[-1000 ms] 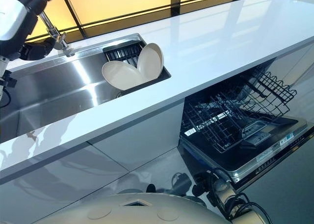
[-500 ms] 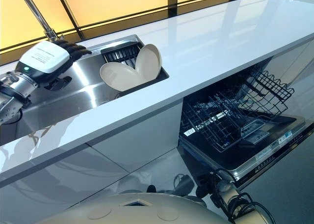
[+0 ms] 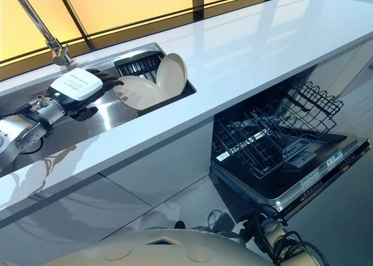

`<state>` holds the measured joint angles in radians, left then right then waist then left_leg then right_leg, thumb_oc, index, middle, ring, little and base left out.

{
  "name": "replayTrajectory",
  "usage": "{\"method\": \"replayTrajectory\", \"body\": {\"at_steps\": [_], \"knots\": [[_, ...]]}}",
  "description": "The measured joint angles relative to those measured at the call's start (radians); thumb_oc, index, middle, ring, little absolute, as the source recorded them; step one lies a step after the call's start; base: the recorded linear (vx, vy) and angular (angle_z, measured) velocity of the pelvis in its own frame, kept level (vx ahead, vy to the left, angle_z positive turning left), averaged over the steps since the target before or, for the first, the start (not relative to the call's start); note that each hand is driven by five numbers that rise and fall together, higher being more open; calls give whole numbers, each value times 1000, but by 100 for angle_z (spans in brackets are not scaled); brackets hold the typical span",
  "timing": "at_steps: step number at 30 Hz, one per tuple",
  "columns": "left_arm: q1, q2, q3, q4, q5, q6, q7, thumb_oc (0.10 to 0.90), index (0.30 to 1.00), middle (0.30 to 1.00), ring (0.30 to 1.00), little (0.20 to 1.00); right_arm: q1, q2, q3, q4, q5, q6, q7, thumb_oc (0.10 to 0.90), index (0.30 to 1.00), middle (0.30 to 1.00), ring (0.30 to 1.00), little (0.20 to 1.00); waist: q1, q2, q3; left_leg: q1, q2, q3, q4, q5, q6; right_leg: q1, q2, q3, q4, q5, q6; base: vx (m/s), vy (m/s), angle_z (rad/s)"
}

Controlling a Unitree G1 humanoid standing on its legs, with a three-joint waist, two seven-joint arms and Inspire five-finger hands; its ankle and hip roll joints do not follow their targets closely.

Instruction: Pick up plates and place into dishwasher.

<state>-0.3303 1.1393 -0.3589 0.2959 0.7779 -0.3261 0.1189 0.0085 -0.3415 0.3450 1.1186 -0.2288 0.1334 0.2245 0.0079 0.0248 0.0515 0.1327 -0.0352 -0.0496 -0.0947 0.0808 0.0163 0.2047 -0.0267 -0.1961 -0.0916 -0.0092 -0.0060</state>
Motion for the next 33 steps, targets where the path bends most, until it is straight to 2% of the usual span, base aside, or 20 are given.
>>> {"method": "replayTrajectory", "body": {"at_steps": [7,12,18,26,32,33], "knots": [[-7,-48,-58,68,20,49,30,800,900,900,900,900,2,1,3,1,0,13,2,800,900,900,900,900,-32,2,0,7,3,26,0,0,0,0,1,19,0,0,0,12,7,-6],[-19,-103,-88,96,90,89,47,800,900,900,900,900,4,1,4,1,0,20,2,800,900,900,900,900,-39,2,0,10,4,33,0,0,0,-1,1,24,0,0,0,10,5,-3],[-38,-117,-152,105,129,109,45,800,900,900,900,900,4,2,4,1,1,24,2,800,900,900,900,900,-42,2,0,10,5,45,0,0,0,-4,2,29,0,1,0,12,5,-4],[-65,-151,-157,170,140,147,62,800,900,900,900,900,4,3,4,1,2,38,2,800,900,900,900,900,-45,2,0,12,8,57,0,-1,0,-5,4,38,0,2,-1,5,1,-1],[-65,-153,-157,192,185,161,161,800,900,900,900,900,4,5,4,3,2,39,-1,800,900,900,900,900,-46,2,0,13,11,76,0,-1,-1,-5,7,44,0,2,-2,10,1,-2],[-65,-154,-157,192,195,168,182,712,825,825,825,812,4,5,4,3,2,39,-2,800,900,900,900,900,-46,2,0,14,11,76,0,-1,-1,-5,7,44,0,2,-2,0,0,0]]}}
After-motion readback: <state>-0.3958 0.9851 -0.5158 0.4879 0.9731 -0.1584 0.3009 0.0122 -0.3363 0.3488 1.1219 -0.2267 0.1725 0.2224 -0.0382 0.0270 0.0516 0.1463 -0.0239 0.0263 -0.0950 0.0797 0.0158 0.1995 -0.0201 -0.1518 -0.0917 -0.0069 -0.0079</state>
